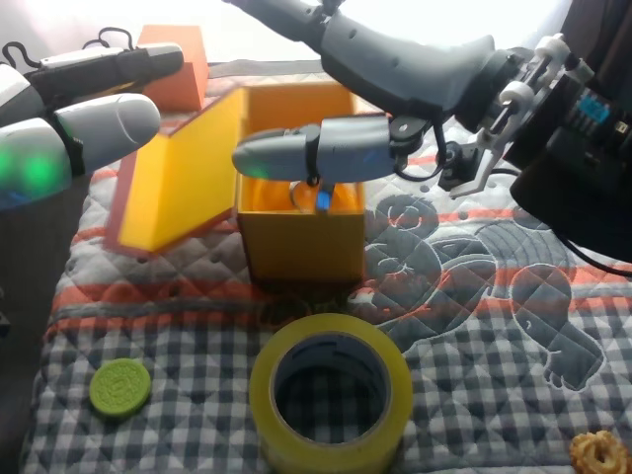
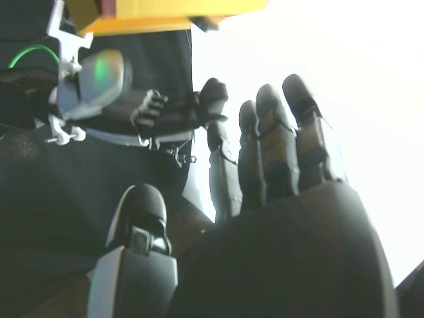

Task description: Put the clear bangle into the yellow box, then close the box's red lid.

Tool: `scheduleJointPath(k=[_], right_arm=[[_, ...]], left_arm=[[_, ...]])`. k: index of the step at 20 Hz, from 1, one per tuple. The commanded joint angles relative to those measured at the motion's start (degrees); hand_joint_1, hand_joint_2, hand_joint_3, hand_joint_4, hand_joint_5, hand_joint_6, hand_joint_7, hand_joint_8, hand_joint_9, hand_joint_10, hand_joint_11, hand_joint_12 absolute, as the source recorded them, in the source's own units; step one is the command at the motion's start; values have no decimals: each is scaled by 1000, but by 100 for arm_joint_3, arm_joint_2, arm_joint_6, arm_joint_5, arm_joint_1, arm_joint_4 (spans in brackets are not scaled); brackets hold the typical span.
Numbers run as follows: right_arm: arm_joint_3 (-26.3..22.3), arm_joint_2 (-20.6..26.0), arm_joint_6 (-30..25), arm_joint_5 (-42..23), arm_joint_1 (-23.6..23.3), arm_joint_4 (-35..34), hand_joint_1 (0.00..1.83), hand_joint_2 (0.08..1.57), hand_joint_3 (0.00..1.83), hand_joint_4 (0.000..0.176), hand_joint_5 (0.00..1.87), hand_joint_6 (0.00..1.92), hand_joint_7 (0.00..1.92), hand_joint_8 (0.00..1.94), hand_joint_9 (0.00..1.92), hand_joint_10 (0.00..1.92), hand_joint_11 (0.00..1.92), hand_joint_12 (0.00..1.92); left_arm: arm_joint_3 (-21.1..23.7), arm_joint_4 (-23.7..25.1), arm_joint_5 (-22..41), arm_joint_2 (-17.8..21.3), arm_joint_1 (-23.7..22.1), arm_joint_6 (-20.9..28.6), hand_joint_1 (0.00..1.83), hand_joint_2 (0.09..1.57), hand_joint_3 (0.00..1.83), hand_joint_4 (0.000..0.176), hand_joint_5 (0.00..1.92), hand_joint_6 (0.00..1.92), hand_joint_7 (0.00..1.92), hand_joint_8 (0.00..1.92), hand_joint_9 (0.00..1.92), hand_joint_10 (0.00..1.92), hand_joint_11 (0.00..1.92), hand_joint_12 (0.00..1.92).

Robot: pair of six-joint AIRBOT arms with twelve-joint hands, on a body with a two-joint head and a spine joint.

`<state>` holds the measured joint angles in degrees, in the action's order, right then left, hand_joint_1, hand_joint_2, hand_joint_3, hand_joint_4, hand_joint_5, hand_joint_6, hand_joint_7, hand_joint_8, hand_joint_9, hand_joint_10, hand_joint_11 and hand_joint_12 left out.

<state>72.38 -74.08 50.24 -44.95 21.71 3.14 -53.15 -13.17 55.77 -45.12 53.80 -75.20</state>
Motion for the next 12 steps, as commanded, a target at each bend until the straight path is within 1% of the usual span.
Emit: scheduleJointPath(k=[1,2,3,4,5,6,7,8,9,10,11,12], right_arm=[[-8,65,-16,-682,1,-103,75,999,1,0,0,0,207,3,231,18,0,518],[-8,72,-16,-683,8,-113,75,999,1,0,0,0,207,3,231,18,0,518],[-11,112,-16,-692,50,-161,67,1005,0,0,0,0,192,7,208,8,0,319],[-14,159,-16,-705,86,-194,79,1014,1,0,0,0,196,4,202,4,0,223],[-36,253,-16,-763,134,-227,127,1030,1,0,0,0,167,1,214,5,0,258],[-77,378,-17,-823,174,-230,127,1030,1,0,0,0,167,1,214,5,0,258],[-144,555,-17,-923,247,-230,102,1065,0,0,0,0,226,3,407,36,113,1057],[-224,735,-17,-1055,351,-261,102,1065,0,0,0,0,226,3,407,36,113,1057],[-380,1054,-17,-1391,578,-409,139,1047,0,27,0,0,196,0,340,4,14,1209],[-504,1288,-17,-1706,807,-542,182,1058,0,10,0,0,198,1,309,4,2,1112],[-572,1420,-17,-1884,935,-625,102,1041,0,22,2,0,170,0,217,0,0,829],[-692,1604,-17,-2162,1162,-769,77,1051,0,32,0,0,150,0,160,1,0,570]], left_arm=[[0,3,718,7,-66,42,94,1223,4,140,367,0,334,4,327,8,0,657],[1,3,720,8,-66,43,94,1223,4,140,367,0,334,4,327,8,0,657],[4,3,730,8,-65,51,83,1233,7,119,379,4,336,4,326,6,1,659],[8,3,742,8,-61,65,92,1231,4,118,393,8,350,7,329,6,3,659],[20,3,760,12,-46,73,91,1224,0,111,415,13,379,15,345,10,11,663],[38,1,788,27,-21,79,91,1224,0,111,415,13,379,15,345,10,11,663],[73,-12,841,63,25,83,72,1224,0,107,416,9,389,13,348,8,15,666],[111,-29,896,106,84,89,72,1224,0,107,416,9,389,13,348,8,15,666],[179,-58,975,191,210,116,93,1231,1,74,455,9,395,4,344,2,1,636],[222,-60,1024,271,336,238,110,1229,0,57,480,13,404,5,344,2,0,623],[238,-30,1047,331,438,401,99,1237,1,59,492,7,418,4,355,3,0,655],[262,63,1089,441,590,741,117,1241,0,67,508,2,451,1,389,3,0,733]])
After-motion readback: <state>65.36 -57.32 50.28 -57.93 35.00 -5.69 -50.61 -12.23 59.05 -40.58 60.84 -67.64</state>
